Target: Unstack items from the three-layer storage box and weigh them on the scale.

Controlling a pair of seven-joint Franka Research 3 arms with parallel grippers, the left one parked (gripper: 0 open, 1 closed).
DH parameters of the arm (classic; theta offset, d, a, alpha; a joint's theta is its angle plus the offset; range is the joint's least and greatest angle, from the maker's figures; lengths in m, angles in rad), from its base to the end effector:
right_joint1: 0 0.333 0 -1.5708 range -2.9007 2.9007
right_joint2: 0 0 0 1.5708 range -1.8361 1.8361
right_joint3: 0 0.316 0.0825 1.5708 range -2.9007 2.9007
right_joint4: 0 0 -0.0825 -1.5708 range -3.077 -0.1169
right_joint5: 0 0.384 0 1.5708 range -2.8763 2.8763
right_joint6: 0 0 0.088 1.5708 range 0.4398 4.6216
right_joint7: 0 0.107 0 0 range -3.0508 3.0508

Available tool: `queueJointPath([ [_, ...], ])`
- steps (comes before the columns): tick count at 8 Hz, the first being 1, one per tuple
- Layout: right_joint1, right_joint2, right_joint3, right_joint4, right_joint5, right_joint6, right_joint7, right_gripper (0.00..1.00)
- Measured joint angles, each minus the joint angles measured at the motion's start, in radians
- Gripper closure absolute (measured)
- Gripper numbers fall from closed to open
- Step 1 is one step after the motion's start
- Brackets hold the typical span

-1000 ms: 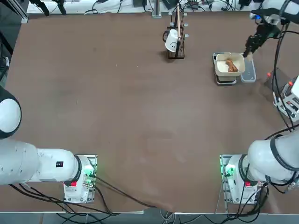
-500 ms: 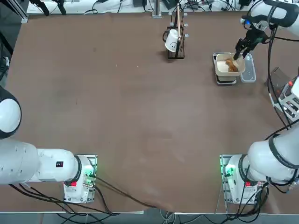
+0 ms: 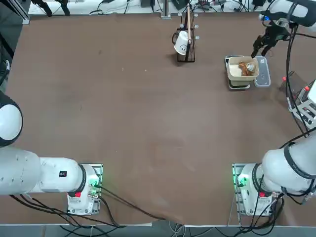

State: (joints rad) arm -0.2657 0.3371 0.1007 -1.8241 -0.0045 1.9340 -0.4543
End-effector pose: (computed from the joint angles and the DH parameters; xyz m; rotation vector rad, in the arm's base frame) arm 0.6000 -0.1038 0.3356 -2.9969 -0.4369 0.3128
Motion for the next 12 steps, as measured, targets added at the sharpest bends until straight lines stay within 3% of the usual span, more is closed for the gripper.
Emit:
queueJointPath([
  [1,-0.017,-0.015,-0.019,0.0,-0.081,-0.04,-0.1,0.41],
  [3,-0.07,-0.017,-0.038,-0.006,-0.177,-0.068,-0.255,0.82],
  [4,-0.085,-0.015,-0.039,-0.026,-0.218,-0.066,-0.278,0.98],
  [8,-0.107,0.003,-0.04,-0.203,-0.299,0.169,-0.281,0.98],
  [12,-0.175,0.015,-0.041,-0.237,-0.413,0.219,-0.284,0.98],
])
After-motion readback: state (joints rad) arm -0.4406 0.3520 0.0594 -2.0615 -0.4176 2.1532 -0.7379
